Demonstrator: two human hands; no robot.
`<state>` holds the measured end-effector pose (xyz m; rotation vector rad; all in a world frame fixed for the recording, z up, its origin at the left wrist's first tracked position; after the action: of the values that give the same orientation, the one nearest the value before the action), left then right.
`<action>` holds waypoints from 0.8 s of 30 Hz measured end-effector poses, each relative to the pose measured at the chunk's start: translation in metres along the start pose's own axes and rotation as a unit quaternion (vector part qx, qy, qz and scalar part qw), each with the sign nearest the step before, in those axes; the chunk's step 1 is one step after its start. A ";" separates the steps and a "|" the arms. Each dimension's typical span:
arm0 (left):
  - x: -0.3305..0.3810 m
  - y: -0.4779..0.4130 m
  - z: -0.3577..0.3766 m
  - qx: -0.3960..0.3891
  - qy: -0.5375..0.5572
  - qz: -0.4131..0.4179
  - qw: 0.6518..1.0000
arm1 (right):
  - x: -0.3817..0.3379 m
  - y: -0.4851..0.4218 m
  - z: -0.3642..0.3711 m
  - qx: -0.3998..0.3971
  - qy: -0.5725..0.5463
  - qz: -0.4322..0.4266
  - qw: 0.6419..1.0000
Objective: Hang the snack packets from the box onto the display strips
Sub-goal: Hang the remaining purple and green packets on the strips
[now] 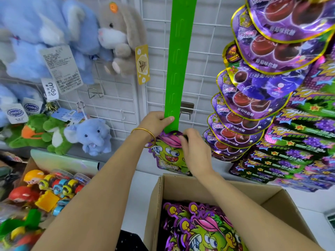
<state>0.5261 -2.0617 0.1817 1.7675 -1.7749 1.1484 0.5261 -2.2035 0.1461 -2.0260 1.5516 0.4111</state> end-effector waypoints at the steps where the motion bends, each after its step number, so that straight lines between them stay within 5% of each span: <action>1: 0.002 0.000 0.001 -0.004 -0.004 -0.001 1.000 | -0.004 -0.004 -0.003 0.010 0.004 -0.002 1.000; 24: 0.003 0.001 0.000 0.016 0.061 -0.037 0.997 | -0.031 -0.018 -0.009 0.060 0.115 -0.012 0.992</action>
<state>0.5249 -2.0636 0.1840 1.7259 -1.6173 1.2325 0.5336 -2.1816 0.1748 -2.0525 1.6425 0.0749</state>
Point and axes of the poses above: each hand's wrist, its own y-axis away from the middle knuckle, its own z-axis out of the palm, x = y × z, the point moved 5 cm from there along -y, towards the middle knuckle, and after that the axes turned 15 degrees about z, right-handed, at the moved point
